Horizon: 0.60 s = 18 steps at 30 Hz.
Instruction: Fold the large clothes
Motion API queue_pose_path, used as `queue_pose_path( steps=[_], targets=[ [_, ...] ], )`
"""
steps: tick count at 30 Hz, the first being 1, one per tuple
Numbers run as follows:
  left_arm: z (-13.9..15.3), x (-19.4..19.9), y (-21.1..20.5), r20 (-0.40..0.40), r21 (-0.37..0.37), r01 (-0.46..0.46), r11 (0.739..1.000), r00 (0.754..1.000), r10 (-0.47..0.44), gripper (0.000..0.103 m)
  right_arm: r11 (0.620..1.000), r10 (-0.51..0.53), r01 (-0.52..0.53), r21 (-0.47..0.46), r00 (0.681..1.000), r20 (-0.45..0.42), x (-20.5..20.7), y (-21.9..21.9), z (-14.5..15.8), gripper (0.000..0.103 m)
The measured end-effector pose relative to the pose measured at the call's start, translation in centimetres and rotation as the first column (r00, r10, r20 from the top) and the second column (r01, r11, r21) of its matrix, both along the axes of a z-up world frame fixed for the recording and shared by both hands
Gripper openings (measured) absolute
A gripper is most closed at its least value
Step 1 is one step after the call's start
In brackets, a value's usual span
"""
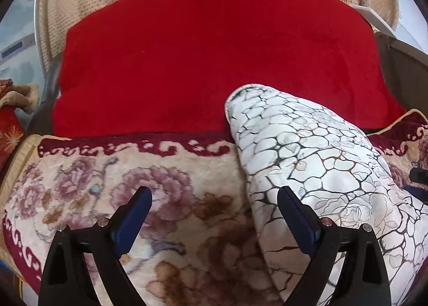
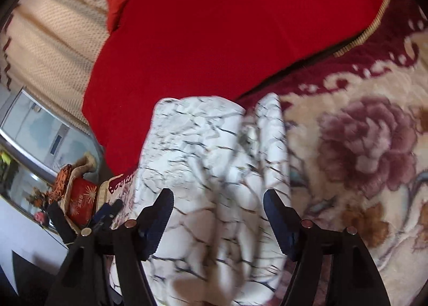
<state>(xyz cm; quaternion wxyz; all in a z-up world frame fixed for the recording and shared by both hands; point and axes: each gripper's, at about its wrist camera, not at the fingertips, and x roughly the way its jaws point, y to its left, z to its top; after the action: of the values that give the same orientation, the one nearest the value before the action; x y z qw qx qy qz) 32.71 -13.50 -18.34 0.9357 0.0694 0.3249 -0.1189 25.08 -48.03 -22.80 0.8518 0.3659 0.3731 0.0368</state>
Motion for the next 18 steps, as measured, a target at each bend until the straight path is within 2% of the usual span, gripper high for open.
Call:
queue_pose_path(
  steps=[4,8,11,14,18],
  targets=[
    [0.5,-0.4,0.6,0.028,0.015,-0.010,1.000,1.000,0.010,0.095,0.997,-0.001,0.003,0.076,0.999,-0.034,0.1,-1.0,-1.6,0.073],
    [0.7,-0.7,1.0,0.049,0.026,-0.010,1.000,0.999,0.008,0.095,0.993,0.009,-0.008,0.115,1.000,-0.014,0.0,-1.3,-1.9,0.074],
    [0.8,-0.9,1.0,0.056,0.035,-0.009,0.999,0.998,0.007,0.095,0.993,0.008,-0.009,0.118,1.000,0.008,-0.2,-1.3,-1.6,0.081],
    [0.8,-0.9,1.2,0.058,0.036,-0.009,0.999,0.998,0.007,0.095,0.993,0.020,-0.023,0.112,0.999,0.029,0.0,-1.0,-1.3,0.081],
    [0.7,-0.8,1.1,0.051,0.034,-0.003,0.999,0.999,0.001,0.095,0.994,0.025,-0.027,0.106,1.000,0.015,0.3,-0.6,-1.5,0.081]
  ],
)
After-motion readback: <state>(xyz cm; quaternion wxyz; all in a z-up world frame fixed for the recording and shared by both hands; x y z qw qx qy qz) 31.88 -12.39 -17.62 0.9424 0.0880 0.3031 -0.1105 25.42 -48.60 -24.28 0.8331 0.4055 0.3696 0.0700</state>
